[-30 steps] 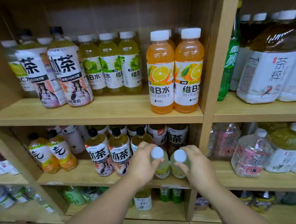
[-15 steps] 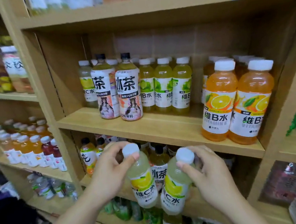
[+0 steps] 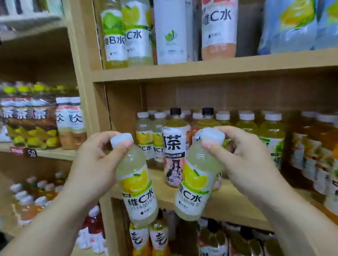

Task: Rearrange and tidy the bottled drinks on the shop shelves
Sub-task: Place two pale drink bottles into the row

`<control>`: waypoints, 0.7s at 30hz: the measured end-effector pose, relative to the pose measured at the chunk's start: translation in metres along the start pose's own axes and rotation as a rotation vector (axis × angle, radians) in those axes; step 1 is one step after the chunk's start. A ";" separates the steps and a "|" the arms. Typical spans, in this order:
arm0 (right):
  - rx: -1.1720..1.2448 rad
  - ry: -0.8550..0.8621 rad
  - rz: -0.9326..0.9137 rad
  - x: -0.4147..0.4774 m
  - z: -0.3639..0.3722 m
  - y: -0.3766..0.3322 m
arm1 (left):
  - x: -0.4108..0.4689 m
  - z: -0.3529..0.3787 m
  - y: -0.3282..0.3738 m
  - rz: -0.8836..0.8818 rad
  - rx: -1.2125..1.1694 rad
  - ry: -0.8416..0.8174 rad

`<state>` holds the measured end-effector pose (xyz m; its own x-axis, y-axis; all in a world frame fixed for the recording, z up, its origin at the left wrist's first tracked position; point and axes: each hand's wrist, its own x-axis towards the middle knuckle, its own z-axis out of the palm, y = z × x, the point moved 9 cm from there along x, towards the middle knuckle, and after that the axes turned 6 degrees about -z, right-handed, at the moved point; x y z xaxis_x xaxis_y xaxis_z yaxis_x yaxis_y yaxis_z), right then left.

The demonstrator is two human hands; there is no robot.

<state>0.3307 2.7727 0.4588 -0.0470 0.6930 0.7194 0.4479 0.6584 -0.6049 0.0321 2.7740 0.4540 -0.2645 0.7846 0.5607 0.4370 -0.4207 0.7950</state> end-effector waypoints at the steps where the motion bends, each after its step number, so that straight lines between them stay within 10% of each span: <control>1: 0.004 0.015 0.009 0.010 0.010 -0.001 | 0.013 -0.004 -0.002 0.007 -0.004 -0.004; 21: -0.346 0.094 0.053 0.067 0.133 0.003 | 0.087 0.036 -0.051 0.193 0.142 -0.048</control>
<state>0.2101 2.8604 0.4594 0.0592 0.6828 0.7282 0.7238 0.4730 -0.5024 0.0175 2.8803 0.4537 -0.1249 0.7183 0.6845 0.5932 -0.4989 0.6318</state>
